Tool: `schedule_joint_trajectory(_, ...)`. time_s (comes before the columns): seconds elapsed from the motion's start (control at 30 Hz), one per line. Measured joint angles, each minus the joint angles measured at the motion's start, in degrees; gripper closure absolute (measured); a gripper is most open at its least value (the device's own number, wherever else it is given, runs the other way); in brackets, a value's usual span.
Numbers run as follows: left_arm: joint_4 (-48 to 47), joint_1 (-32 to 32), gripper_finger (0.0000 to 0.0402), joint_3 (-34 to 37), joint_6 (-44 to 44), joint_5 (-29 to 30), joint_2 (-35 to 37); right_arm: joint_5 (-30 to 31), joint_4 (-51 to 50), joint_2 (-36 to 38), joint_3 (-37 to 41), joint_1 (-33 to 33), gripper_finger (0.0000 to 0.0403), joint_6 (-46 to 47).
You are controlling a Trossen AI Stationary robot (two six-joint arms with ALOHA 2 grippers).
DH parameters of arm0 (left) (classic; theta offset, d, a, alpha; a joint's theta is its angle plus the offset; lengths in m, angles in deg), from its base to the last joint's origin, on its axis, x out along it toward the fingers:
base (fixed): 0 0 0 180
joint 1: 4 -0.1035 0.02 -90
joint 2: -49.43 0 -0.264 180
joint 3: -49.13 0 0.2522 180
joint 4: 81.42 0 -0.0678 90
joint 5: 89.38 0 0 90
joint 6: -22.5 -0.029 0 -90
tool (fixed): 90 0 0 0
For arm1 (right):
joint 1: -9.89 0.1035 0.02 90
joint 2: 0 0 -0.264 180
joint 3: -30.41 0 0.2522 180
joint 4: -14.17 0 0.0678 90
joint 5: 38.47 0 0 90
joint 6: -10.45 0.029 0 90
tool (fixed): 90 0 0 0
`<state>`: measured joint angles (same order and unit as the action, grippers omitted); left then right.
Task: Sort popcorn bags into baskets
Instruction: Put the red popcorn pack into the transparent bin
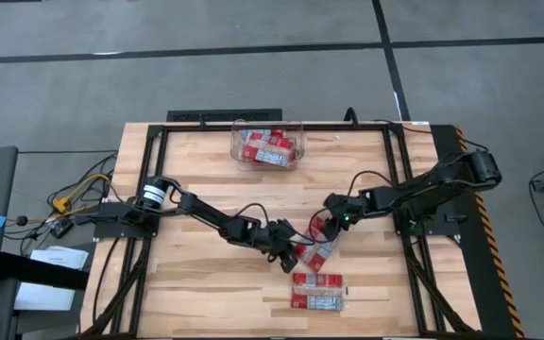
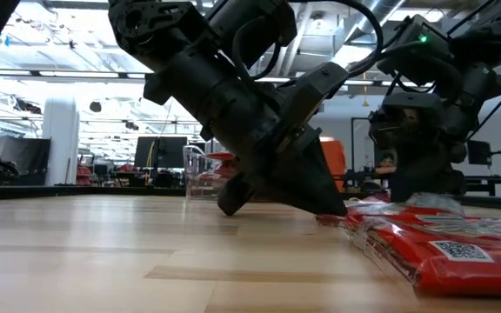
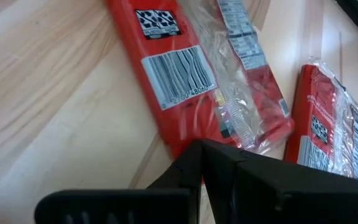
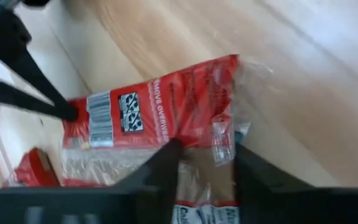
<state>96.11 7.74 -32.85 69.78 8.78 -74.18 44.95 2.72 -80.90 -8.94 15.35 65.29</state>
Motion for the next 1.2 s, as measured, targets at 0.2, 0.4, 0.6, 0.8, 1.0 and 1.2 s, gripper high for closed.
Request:
schedule_joint_trajectory(0.2, 0.11, -0.16, 0.0401, 0.04, 1.02, 0.06, 0.16, -2.6, -0.05, 0.01, 0.01, -0.04, 0.0382, -1.98)
schedule_joint_trajectory(0.4, -4.45, -0.44, 0.0401, 0.31, 1.95, -1.72, 4.14, -2.79, 0.09, -0.22, -1.35, -1.72, 0.0389, -2.52)
schedule_joint_trajectory(0.6, -22.92, -0.5, 0.0401, 0.49, 1.52, 0.95, 16.4, -4.45, -0.2, -0.17, -6.66, -8.38, 0.0396, -6.49)
schedule_joint_trajectory(0.8, -42.18, -0.43, 0.0401, 0.37, 0.98, 10.36, 33.02, -5.52, 0.11, -0.15, -17.09, -18.06, 0.0398, -12.62)
schedule_joint_trajectory(1.0, -49.52, -0.28, 0.0401, 0.24, 4.2, 26.72, 46.92, -2.6, 0.67, -2.1, -29.2, -28.59, 0.0398, -15.08)
schedule_joint_trajectory(1.2, -51.44, -0.48, 0.0401, 0.2, 3.37, 34.24, 53.76, -2.11, 0.09, -11.26, -38.71, -34.32, 0.0398, -14.52)
